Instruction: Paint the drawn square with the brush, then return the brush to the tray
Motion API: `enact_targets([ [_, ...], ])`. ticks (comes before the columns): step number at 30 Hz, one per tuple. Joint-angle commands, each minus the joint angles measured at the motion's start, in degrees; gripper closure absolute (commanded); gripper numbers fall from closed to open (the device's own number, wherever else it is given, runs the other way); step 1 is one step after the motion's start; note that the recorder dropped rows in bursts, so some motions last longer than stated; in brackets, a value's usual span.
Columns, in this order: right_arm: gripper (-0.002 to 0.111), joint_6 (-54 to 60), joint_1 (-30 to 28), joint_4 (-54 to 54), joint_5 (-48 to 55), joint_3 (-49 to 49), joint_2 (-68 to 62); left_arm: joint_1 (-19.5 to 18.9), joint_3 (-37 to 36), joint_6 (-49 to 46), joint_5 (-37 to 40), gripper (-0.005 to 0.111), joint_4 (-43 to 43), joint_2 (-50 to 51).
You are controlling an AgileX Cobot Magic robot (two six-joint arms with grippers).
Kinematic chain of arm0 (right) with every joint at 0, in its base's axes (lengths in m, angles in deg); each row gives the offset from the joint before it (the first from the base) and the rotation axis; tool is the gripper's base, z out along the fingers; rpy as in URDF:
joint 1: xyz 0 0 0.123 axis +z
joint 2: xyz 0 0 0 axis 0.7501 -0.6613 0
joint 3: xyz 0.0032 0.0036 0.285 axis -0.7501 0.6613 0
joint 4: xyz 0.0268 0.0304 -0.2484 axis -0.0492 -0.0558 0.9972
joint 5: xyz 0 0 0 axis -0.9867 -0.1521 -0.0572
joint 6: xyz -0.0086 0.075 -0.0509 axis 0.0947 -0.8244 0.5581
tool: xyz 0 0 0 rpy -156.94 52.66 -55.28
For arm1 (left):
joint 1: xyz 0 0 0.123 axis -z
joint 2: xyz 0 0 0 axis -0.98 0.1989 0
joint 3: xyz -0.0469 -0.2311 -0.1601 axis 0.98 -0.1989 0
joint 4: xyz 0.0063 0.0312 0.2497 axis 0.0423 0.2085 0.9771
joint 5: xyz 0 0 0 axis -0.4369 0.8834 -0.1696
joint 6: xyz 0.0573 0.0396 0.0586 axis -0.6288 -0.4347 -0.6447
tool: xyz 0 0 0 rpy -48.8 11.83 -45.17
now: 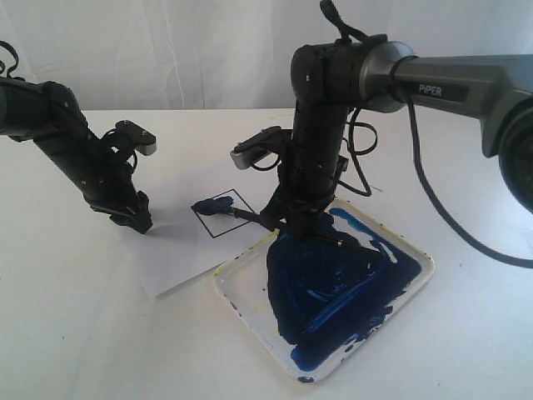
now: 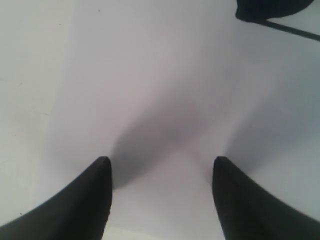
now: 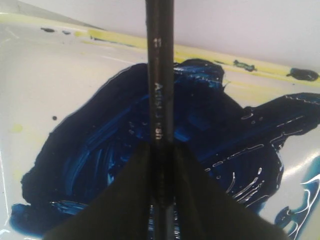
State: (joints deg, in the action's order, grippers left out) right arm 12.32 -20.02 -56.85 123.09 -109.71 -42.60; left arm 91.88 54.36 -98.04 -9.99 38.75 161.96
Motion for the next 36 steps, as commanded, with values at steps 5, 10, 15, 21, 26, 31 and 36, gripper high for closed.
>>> enact_targets([
  [5,0.108,-0.24,0.04,1.75,0.16,-0.4,0.22,-0.04,-0.42,0.53,2.55,0.044,-0.67,0.58],
  [10,0.108,-4.57,-0.08,3.95,0.16,-0.4,0.22,-0.04,-0.42,0.53,2.6,0.044,-0.67,0.58],
  [15,0.108,-4.67,-0.08,4.08,0.16,-0.4,0.22,-0.04,-0.42,0.53,2.6,0.044,-0.67,0.58],
  [21,0.108,-8.61,-0.08,7.19,0.16,-0.4,0.22,-0.04,-0.42,0.53,2.6,0.044,-0.67,0.58],
  [26,0.108,-9.9,-0.08,8.75,0.16,-0.4,0.22,-0.04,-0.42,0.53,2.6,0.044,-0.67,0.58],
  [31,0.108,-10.03,-0.08,9.23,0.16,-0.4,0.22,-0.04,-0.42,0.53,2.6,0.044,-0.67,0.58],
  [36,0.108,-10.03,-0.08,9.22,0.16,-0.4,0.22,-0.04,-0.42,0.53,2.6,0.044,-0.67,0.58],
])
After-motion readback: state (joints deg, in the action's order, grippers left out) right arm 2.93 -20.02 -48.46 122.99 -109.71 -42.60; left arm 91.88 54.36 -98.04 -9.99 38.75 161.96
